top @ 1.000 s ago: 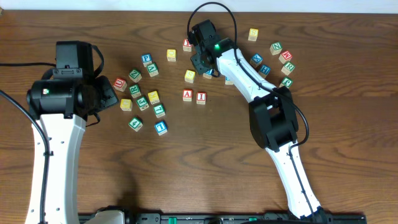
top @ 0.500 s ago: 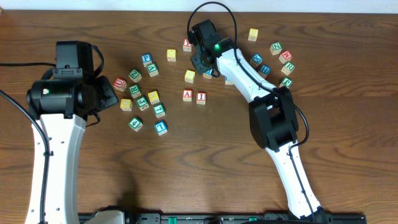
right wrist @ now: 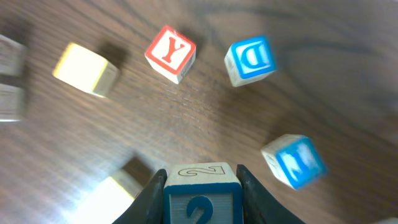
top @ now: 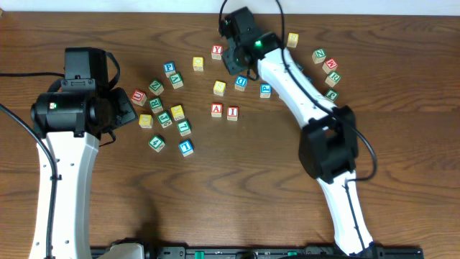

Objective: Spell out AI2
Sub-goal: 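Lift the 2 block and carry it toward the A and I blocks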

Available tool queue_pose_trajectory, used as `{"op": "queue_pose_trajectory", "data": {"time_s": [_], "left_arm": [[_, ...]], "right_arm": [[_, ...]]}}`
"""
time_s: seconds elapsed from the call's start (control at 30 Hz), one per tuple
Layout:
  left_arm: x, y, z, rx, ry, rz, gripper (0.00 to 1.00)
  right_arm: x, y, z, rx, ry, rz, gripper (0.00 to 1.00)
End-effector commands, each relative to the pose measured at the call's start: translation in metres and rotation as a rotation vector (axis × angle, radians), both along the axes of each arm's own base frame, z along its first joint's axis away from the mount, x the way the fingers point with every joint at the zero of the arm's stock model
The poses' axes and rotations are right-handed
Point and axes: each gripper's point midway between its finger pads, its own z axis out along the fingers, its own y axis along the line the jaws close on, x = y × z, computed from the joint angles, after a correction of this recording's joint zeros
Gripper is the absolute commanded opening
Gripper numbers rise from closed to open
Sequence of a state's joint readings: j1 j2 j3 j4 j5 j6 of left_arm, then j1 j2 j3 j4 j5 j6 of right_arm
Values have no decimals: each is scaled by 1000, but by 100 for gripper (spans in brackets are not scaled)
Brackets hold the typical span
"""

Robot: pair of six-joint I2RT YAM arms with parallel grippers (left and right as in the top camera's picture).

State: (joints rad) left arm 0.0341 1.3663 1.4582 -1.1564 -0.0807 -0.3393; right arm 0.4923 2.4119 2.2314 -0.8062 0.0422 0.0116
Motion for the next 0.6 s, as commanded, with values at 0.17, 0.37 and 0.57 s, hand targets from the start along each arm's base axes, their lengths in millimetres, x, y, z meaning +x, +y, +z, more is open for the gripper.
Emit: {"op": "queue_pose_trajectory", "data": {"time_s": [0.17, 0.37, 0.57], "left_arm": [[0, 2, 4, 7, -6, -6, 98], [0, 2, 4, 7, -6, -6, 98], [0, 2, 4, 7, -6, -6, 98]], "right_arm": [[-51, -27, 63, 69, 125, -190, 23], [-99, -47, 38, -3, 350, -283, 21], [-118, -52, 10, -60, 457, -310, 25]]}}
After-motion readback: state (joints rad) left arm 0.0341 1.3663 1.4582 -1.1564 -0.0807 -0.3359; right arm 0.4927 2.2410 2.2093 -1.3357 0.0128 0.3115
